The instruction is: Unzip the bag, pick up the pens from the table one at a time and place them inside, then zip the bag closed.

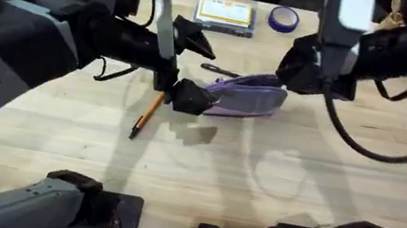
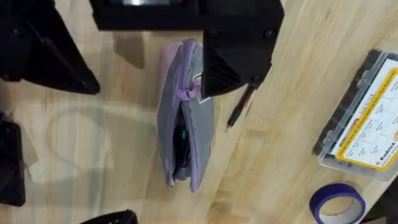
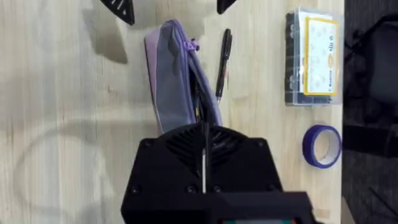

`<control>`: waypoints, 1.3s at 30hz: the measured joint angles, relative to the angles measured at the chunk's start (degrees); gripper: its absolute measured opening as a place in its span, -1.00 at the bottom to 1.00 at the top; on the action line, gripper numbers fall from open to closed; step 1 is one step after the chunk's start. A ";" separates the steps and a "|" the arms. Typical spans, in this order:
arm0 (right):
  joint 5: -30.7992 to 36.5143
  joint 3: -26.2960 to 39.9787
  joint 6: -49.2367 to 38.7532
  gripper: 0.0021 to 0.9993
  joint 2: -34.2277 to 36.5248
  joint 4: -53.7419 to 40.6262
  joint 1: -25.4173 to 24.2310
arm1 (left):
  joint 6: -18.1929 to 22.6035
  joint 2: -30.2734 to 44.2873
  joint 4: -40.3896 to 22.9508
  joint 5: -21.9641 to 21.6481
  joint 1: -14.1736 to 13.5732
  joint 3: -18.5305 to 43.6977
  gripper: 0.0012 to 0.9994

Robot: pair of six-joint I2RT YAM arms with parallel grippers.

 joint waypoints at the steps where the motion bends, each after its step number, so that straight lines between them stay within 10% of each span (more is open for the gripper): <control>1: 0.00 0.00 -0.04 -0.95 0.56 0.00 0.00 | 0.00 0.01 -0.07 0.00 0.00 0.00 0.99; 39: -2.95 0.12 -0.20 -0.94 24.00 9.29 0.00 | 0.00 0.01 -1.32 0.00 0.00 0.00 0.99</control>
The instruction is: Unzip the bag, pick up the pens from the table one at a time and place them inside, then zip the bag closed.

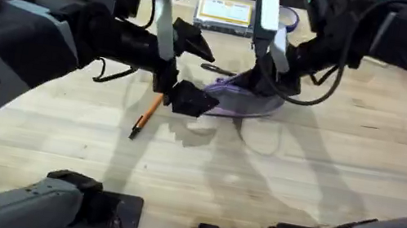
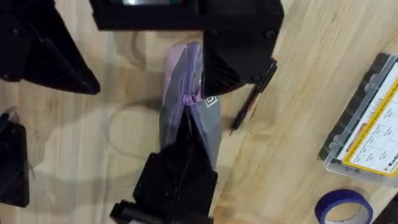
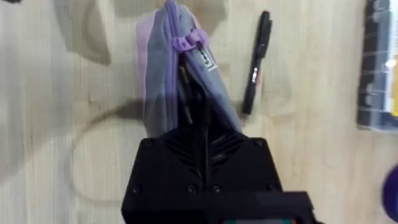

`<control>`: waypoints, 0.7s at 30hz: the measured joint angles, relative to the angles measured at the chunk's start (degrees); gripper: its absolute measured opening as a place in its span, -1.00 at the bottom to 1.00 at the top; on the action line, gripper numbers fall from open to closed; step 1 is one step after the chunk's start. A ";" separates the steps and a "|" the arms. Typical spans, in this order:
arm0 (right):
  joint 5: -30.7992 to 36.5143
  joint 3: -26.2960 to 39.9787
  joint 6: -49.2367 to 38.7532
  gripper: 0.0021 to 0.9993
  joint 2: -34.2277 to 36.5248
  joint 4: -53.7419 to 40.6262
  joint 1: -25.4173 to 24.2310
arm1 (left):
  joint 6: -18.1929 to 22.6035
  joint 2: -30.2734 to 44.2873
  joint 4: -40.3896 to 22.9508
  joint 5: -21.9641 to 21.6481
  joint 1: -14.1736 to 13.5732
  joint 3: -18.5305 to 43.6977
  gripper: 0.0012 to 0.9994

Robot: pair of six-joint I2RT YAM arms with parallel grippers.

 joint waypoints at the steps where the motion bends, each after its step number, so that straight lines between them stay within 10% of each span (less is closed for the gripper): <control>1: -0.53 0.01 0.00 -0.94 0.72 0.02 -0.02 | 0.00 0.00 0.00 0.00 0.00 0.00 0.99; 14: -3.98 0.27 -0.02 -0.59 2.68 -0.90 -0.26 | 0.00 -0.02 0.02 -0.90 0.00 0.00 0.99; 21: -4.00 0.29 -0.37 0.93 2.68 -1.29 -0.31 | 0.00 -0.02 0.02 -1.07 0.00 0.00 0.99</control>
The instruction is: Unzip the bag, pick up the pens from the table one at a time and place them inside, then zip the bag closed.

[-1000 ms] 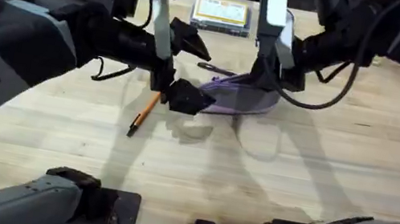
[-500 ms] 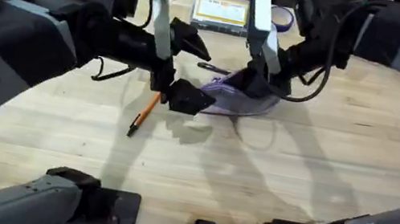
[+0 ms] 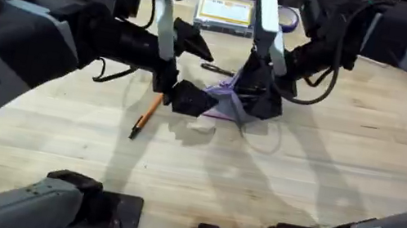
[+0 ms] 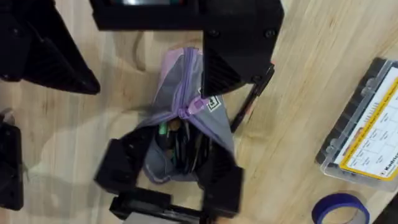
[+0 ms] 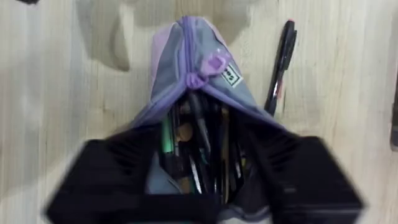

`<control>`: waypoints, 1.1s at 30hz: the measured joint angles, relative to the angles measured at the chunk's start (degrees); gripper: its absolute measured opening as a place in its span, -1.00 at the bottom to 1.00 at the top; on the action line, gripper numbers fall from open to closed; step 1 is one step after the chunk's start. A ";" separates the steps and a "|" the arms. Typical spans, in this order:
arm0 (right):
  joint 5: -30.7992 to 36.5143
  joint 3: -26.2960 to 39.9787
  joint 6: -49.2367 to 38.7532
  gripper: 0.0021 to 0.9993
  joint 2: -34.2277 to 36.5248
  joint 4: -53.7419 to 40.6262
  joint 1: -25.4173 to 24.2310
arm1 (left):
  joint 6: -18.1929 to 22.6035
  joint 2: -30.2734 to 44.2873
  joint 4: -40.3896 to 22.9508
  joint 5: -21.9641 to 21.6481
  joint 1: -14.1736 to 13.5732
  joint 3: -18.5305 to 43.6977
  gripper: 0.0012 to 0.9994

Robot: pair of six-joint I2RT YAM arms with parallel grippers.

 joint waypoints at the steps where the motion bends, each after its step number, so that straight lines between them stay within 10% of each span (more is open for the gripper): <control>1: 0.00 0.07 -0.01 0.97 0.00 0.00 -0.04 | 0.00 0.01 0.00 0.00 0.00 0.00 0.99; 18: 0.02 0.11 -0.03 1.00 0.00 -0.07 -0.07 | 0.00 0.00 0.00 -0.74 0.00 0.00 0.99; 33: 0.00 0.11 0.00 1.00 -12.54 -6.78 -0.04 | -4.69 -9.16 -10.81 -20.83 0.00 0.00 0.99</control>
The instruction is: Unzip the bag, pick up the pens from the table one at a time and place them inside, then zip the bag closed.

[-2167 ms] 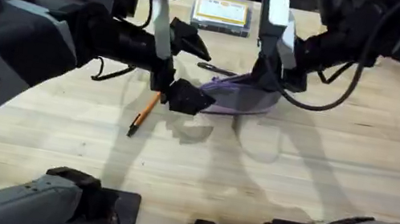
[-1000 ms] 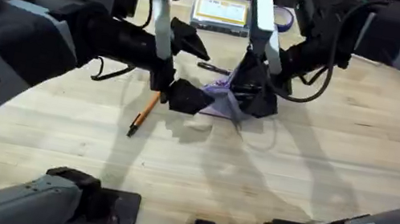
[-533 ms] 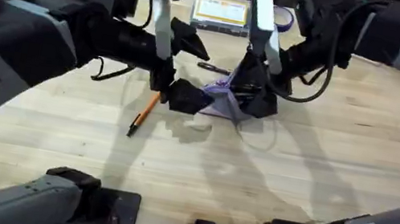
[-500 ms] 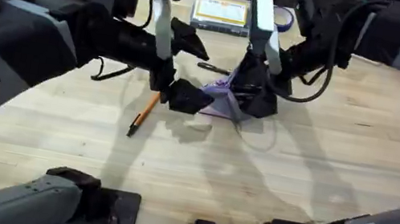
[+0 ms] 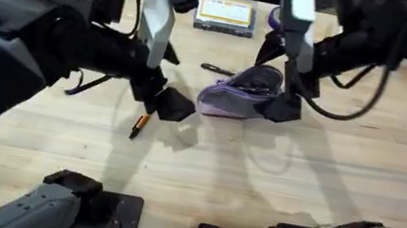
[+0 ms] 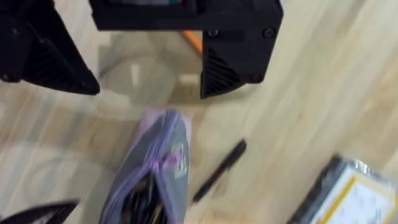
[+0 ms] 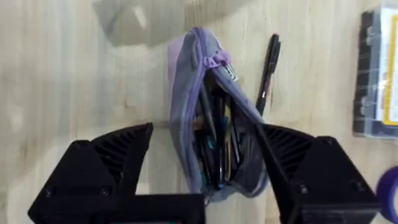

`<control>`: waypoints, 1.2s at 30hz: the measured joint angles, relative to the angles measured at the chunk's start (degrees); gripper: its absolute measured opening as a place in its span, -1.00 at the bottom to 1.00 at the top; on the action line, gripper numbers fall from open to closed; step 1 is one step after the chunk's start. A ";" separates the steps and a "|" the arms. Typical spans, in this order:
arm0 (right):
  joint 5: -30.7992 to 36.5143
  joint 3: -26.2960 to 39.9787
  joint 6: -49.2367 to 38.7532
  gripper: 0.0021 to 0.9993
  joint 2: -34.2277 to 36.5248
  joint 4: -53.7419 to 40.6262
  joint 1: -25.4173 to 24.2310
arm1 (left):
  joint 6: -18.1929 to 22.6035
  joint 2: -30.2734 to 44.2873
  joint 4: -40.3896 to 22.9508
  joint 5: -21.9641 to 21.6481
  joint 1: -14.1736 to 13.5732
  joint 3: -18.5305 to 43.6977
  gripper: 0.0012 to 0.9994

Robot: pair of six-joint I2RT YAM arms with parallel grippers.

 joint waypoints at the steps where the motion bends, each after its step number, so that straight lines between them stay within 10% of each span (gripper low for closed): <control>1: -0.02 0.00 0.02 0.99 -1.00 -0.46 0.00 | -0.80 -0.66 -1.23 -1.59 0.00 0.00 0.99; 17: -0.02 0.00 5.58 1.00 -11.80 -2.03 0.00 | -17.34 -1.98 -14.09 -28.35 0.00 0.00 0.99; 36: -0.43 0.00 7.76 1.00 -18.34 -3.99 0.00 | -19.98 -1.81 -14.49 -31.50 0.00 0.00 0.99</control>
